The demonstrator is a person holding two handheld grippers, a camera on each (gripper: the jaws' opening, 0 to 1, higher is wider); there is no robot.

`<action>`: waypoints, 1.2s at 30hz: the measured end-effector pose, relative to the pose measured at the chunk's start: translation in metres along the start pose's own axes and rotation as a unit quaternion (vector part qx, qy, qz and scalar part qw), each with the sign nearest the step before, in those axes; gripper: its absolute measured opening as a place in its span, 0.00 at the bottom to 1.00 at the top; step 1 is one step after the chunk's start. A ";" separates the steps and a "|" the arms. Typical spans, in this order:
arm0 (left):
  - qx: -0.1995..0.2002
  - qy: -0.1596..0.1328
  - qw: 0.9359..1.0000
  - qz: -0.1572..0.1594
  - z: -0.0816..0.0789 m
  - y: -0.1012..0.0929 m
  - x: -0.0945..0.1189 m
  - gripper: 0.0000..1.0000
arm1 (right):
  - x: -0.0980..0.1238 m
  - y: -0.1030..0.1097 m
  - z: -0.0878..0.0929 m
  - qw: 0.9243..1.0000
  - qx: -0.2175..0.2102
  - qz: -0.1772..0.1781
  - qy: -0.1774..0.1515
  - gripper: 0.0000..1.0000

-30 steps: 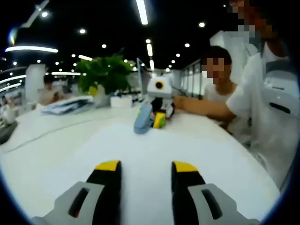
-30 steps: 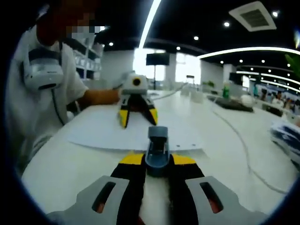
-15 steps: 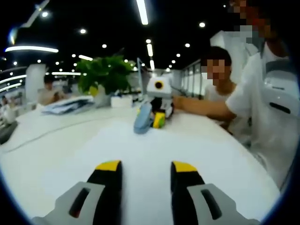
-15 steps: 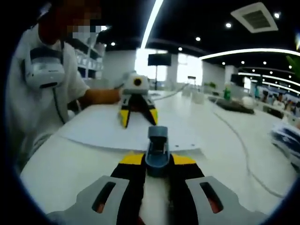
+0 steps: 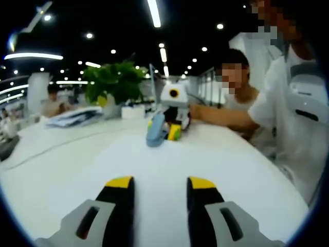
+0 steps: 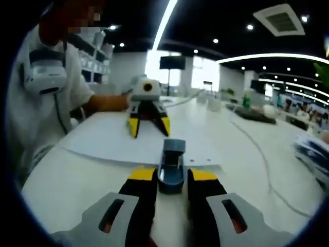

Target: Pick up the paper insert the paper into the punch align the paper edges press the punch to punch holes

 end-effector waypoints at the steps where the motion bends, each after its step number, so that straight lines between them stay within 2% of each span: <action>1: -0.001 0.000 1.000 0.001 0.000 0.000 0.000 0.43 | 0.001 -0.001 0.000 1.000 -0.002 0.007 0.001 0.29; 6: -0.001 0.000 1.000 0.003 0.000 -0.001 0.001 0.44 | 0.011 0.004 0.002 1.000 -0.008 0.026 -0.006 0.29; 11: 0.001 0.000 1.000 0.000 0.000 -0.001 0.001 0.44 | 0.017 0.001 0.007 0.999 -0.019 0.043 0.000 0.24; 13: 0.001 0.000 1.000 -0.001 0.001 -0.002 0.001 0.44 | 0.016 0.002 0.007 0.999 -0.019 0.041 0.000 0.22; 24: 0.001 0.000 1.000 -0.001 0.001 -0.002 0.000 0.44 | 0.014 0.003 0.006 0.999 -0.014 0.042 0.001 0.22; 29: -0.001 0.002 1.000 -0.014 0.001 0.004 0.000 0.54 | 0.015 0.000 0.006 0.998 -0.021 0.051 0.001 0.26; 36: -0.010 -0.007 1.000 -0.016 -0.012 0.003 0.002 0.56 | 0.029 0.007 0.000 0.994 -0.058 0.086 -0.033 0.29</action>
Point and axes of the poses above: the point that each gripper's makers call its tool centre point, and the gripper's own axes: x roughly backward along the fingers, y roughly to its left, z roughly out of its underside, the point moved 3 cm from there along x, roughly backward along the fingers, and after that the axes turned 7 degrees about y, right-handed, at the moved point
